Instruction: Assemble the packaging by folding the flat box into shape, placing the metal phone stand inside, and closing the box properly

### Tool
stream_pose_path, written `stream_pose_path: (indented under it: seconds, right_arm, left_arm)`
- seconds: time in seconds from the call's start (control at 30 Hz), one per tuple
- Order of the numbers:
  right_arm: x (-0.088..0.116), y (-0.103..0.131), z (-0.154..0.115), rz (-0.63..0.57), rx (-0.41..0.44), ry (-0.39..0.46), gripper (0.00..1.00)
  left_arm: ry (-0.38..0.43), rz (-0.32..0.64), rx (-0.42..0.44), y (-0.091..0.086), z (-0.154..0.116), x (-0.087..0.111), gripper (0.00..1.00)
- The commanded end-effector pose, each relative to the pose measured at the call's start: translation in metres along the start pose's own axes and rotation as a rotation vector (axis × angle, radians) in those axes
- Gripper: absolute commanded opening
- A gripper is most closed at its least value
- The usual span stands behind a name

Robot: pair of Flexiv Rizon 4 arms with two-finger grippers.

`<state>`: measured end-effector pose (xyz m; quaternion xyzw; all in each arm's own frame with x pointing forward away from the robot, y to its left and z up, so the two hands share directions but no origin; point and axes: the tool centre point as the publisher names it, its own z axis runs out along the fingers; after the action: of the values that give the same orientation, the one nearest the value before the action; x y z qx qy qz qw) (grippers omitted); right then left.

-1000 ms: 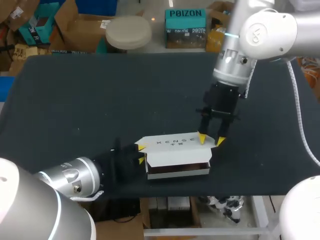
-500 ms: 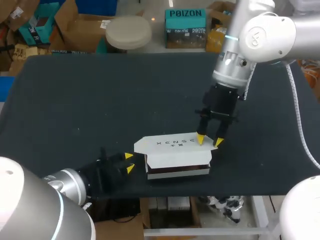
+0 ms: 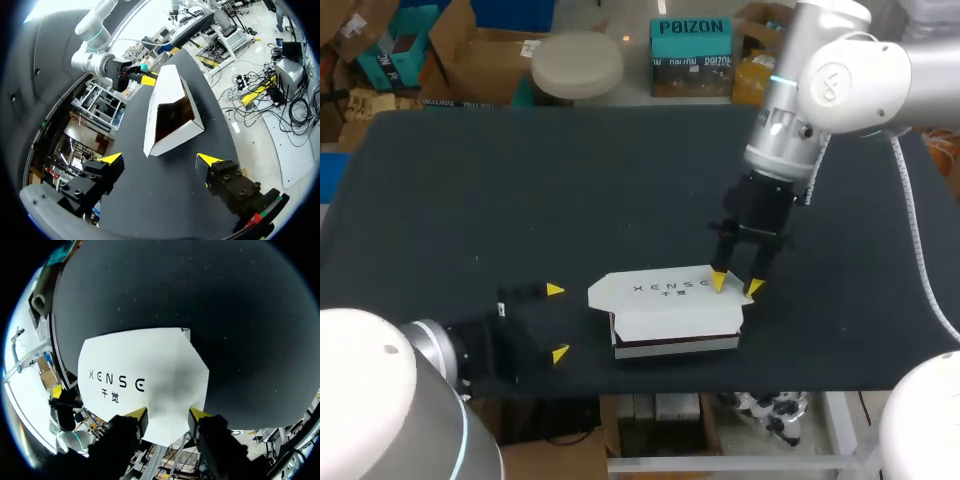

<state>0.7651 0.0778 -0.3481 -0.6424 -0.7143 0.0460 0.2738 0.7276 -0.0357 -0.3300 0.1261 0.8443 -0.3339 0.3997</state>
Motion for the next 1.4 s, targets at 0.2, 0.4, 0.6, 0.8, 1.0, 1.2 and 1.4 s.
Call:
stream_pose_path:
  seconds: [0.2,0.4,0.6,0.8,1.0,1.2,1.4]
  right_arm:
    - [-0.002,-0.003,0.001,-0.005,-0.012,0.005,0.56]
    - [-0.001,-0.002,0.004,-0.007,-0.013,0.000,0.55]
    - [0.000,-0.001,0.004,-0.006,-0.016,-0.002,0.55]
    - [-0.001,-0.001,0.007,0.000,-0.017,-0.004,0.54]
    - [-0.002,-0.002,0.007,0.007,-0.022,-0.008,0.54]
    - [-0.005,-0.003,0.006,0.015,-0.029,-0.004,0.54]
    - [-0.005,-0.004,0.007,0.013,-0.029,0.001,0.55]
  left_arm:
    - [0.262,-0.001,0.040,0.008,-0.006,-0.008,1.00]
    - [0.270,-0.003,0.067,0.010,-0.006,-0.010,1.00]
    - [0.311,-0.123,0.125,0.016,-0.003,-0.033,1.00]
    - [0.457,-0.200,0.077,0.026,0.000,-0.056,1.00]
    - [0.595,-0.554,-0.102,0.032,0.005,-0.090,1.00]
    - [0.595,-0.554,-0.102,0.032,0.005,-0.090,1.00]
    - [0.595,-0.554,-0.102,0.032,0.005,-0.090,1.00]
